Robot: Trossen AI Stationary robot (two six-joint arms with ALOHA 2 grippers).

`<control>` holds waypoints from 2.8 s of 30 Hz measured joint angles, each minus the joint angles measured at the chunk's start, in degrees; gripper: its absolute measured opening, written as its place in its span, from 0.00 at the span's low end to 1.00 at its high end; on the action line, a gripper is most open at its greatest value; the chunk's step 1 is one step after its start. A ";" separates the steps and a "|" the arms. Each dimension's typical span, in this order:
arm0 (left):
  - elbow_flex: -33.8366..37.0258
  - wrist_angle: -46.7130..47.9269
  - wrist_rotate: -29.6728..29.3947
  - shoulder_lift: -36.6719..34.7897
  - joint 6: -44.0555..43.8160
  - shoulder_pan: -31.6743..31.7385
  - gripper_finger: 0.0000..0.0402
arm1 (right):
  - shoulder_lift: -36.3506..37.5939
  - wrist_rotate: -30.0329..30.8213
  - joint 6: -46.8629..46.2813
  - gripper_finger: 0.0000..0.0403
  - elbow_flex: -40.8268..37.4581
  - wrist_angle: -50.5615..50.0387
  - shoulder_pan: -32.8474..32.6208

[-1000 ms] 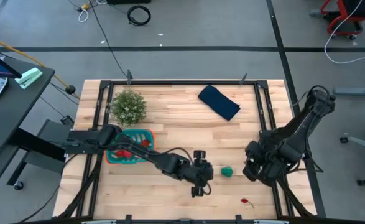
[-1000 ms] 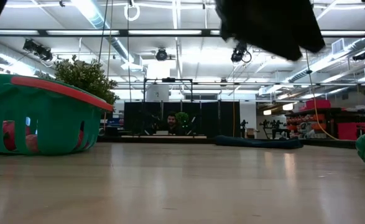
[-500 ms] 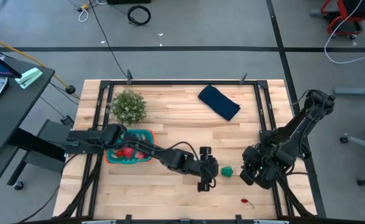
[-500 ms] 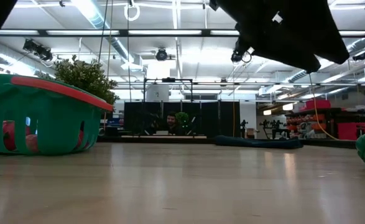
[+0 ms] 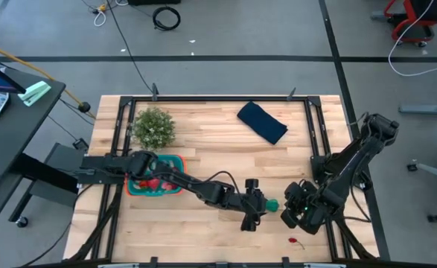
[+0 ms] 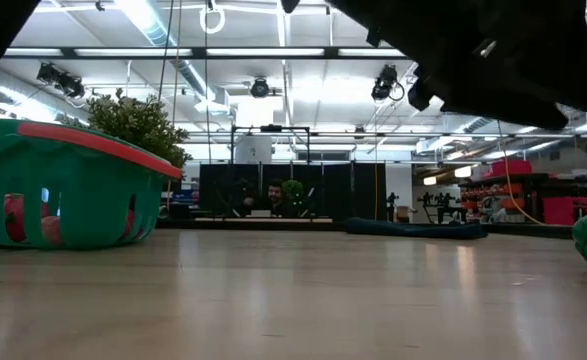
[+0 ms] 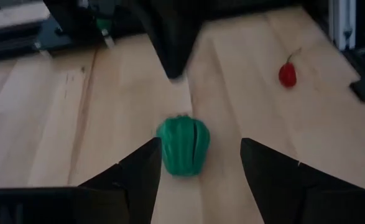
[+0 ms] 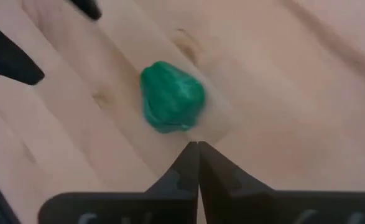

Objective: Pick and placing Produce into tupperware
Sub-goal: Put the green bell pepper into the green basket

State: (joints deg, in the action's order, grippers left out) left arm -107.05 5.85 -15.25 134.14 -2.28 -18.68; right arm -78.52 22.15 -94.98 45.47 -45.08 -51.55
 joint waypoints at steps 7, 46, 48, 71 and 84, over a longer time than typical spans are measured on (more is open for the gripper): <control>-0.08 -1.25 -0.07 -0.17 0.02 -0.02 0.56 | -6.86 0.02 -2.30 0.01 0.02 2.56 0.04; -0.04 2.20 0.07 2.74 -5.92 1.03 0.57 | -13.42 4.32 7.25 0.01 0.04 14.71 10.59; -0.04 3.27 0.07 2.74 -7.81 0.76 0.57 | -13.42 4.73 7.91 0.01 0.04 15.45 10.92; -0.11 1.04 0.07 6.84 -13.86 -0.09 0.66 | -13.36 5.41 9.70 0.01 0.04 17.10 10.95; -0.02 -3.58 0.02 7.37 -14.05 -0.15 0.66 | -13.42 7.02 9.99 0.01 0.07 17.70 10.82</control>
State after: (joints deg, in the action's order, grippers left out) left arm -107.07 2.26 -15.22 141.51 -16.34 -18.83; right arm -91.94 29.17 -84.99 45.54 -27.38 -40.73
